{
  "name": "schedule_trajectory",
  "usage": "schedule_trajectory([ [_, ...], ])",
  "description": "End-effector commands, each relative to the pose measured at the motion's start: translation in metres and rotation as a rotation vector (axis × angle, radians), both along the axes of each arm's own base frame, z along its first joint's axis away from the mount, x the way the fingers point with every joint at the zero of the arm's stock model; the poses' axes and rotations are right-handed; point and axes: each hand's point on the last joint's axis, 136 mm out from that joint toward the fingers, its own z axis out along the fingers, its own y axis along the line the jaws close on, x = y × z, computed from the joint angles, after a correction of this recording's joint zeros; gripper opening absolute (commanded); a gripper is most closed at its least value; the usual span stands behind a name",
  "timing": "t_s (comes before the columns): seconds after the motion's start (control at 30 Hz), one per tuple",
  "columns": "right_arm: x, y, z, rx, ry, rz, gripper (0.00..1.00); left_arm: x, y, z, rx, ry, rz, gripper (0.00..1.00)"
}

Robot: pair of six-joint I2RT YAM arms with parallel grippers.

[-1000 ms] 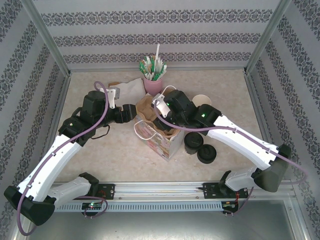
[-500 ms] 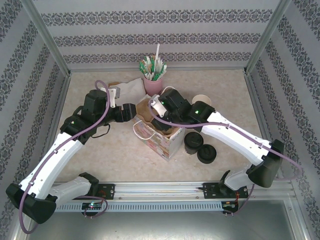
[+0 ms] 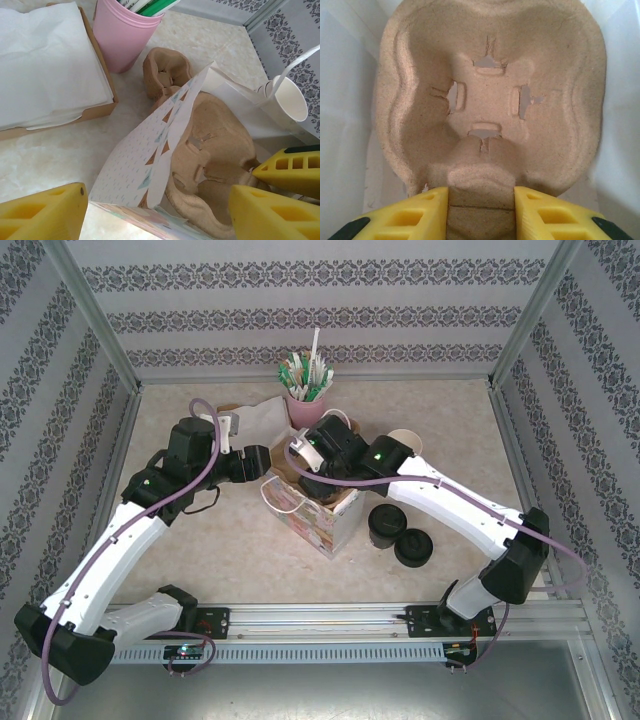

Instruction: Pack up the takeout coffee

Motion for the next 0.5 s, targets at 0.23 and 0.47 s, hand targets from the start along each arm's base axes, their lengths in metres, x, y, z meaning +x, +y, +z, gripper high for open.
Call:
schedule_trajectory([
  [0.23, 0.021, 0.007, 0.013, 0.030, -0.027, -0.080, 0.36, -0.001, -0.008, -0.001, -0.034, 0.004, -0.050, 0.72],
  [0.47, 0.028, 0.012, 0.012, 0.036, -0.017, -0.120, 0.36, -0.004, -0.014, -0.005, -0.050, 0.021, -0.080, 0.69],
])
